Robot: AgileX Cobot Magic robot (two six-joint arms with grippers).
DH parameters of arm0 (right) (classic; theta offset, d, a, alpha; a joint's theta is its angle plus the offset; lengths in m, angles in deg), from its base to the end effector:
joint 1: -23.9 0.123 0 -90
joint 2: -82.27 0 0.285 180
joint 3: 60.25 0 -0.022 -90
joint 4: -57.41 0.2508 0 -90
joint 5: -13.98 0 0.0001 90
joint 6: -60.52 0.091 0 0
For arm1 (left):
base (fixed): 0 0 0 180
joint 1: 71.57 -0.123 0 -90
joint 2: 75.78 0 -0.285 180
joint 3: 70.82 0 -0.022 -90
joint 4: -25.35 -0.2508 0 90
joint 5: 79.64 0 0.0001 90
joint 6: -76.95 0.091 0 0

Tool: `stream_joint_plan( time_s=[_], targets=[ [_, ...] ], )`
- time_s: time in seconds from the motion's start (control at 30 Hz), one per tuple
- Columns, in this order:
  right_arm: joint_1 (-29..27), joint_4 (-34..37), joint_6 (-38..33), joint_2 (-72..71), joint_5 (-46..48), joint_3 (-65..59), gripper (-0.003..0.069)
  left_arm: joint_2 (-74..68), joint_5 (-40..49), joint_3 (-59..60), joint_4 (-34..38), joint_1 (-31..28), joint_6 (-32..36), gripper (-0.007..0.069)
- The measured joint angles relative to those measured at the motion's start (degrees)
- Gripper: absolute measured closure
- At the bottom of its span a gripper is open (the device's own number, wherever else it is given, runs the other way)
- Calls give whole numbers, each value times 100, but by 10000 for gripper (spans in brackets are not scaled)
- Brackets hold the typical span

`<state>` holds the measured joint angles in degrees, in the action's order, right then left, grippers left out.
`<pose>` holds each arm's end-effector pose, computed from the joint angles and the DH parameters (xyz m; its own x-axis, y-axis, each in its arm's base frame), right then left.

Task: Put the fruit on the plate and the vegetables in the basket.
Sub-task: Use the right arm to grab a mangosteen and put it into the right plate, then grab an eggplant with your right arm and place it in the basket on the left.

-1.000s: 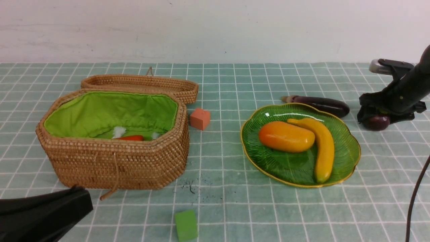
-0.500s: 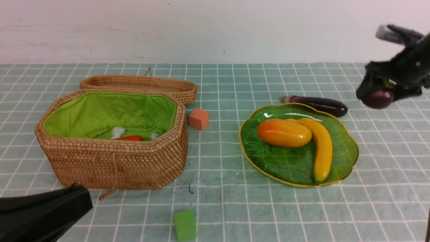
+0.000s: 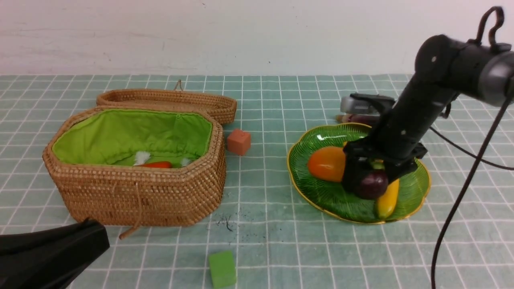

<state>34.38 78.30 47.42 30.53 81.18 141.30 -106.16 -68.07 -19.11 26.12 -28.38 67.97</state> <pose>0.4215 0.1084 0.2105 -0.9541 -0.2550 -0.1570 -0.2930 0.9030 0.3141 0.0657 -0.0620 0.3175 -0.1619 -0.0799 -0.9836 0.6686 0.7242 -0.1689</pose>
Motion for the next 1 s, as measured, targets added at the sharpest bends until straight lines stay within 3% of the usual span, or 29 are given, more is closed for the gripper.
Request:
stream_joint_plan(
  time_s=[0.23, 0.4, 0.53, 0.7, 0.8, 1.0],
  targets=[
    [50, -135, 281, -47, -339, -80, 76, 0, 0, 0, -78, 0, 0, 601],
    [50, -294, 281, -73, -248, -42, -13, 0, 5, 0, -78, 0, 0, 596],
    [50, -519, 323, -123, 51, 127, -14, 0, 5, 0, -78, 0, 0, 595],
    [45, -858, 355, -362, 129, 279, 64, 0, 5, 0, -78, 0, 0, 589],
    [45, -1273, 431, -642, 149, 423, 165, 0, 11, 0, -78, 0, 0, 585],
    [-77, -1796, 501, -971, 140, 520, 300, 0, 11, 0, -78, 0, 0, 585]
  ],
)
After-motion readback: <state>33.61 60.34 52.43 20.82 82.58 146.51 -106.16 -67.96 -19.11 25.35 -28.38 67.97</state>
